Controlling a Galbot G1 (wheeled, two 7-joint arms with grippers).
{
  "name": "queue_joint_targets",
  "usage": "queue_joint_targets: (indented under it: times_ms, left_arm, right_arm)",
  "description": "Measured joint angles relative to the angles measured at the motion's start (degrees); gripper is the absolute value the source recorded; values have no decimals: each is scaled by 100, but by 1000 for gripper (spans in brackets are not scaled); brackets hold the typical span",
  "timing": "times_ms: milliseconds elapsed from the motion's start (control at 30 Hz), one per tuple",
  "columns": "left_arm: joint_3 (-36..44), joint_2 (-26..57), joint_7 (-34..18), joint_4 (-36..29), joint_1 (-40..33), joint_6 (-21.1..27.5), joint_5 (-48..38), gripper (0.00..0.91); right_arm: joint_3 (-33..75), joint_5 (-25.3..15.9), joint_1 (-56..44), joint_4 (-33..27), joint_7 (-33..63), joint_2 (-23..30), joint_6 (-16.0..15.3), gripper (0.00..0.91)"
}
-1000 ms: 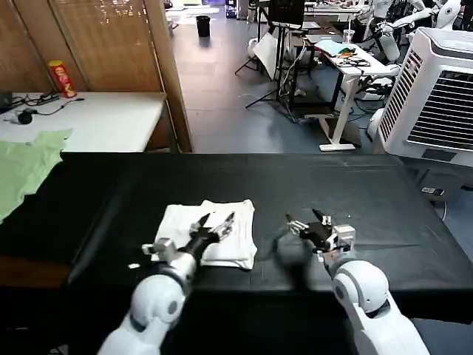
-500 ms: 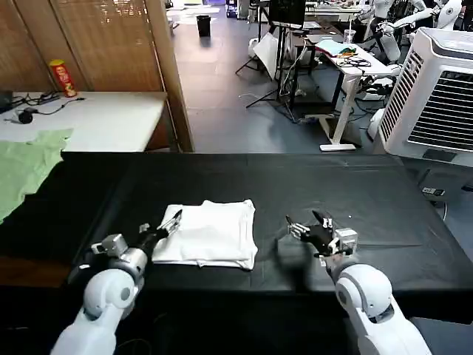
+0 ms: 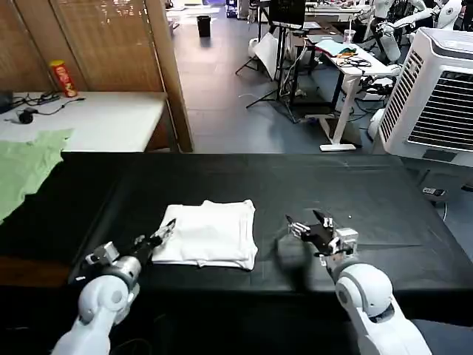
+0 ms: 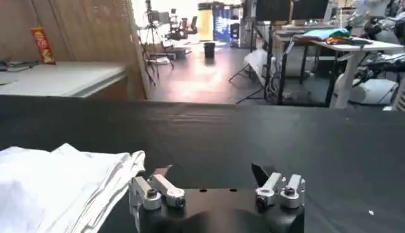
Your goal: Fold and organize the clothes.
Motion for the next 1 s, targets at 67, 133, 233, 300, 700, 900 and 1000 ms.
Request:
queue_joint_targets:
  times_ms: [67, 133, 233, 300, 700, 900, 1000]
  left_arm:
    - [-36, -16, -36, 11, 6, 14, -202, 0]
    - [-73, -28, -95, 23, 13, 69, -367, 0]
    - [-102, -31, -92, 56, 49, 98, -516, 0]
    - [-124, -32, -95, 80, 72, 109, -563, 0]
    - [-332, 196, -146, -245, 117, 159, 475, 0]
    - [-580, 735, -157, -536, 225, 212, 1006, 0]
    - [-768, 1167, -183, -694, 344, 210, 1056, 0]
  right_arm:
    - [0, 0, -3, 0, 1, 11, 0, 878]
    - [0, -1, -8, 0, 2, 19, 1, 878]
    - [3, -2, -8, -2, 6, 22, 5, 878]
    - [9, -3, -8, -2, 7, 24, 6, 878]
    - [91, -46, -72, 13, 20, 33, 32, 878]
    - [83, -93, -79, 12, 20, 61, 50, 878]
    - [50, -92, -44, 9, 30, 115, 49, 878]
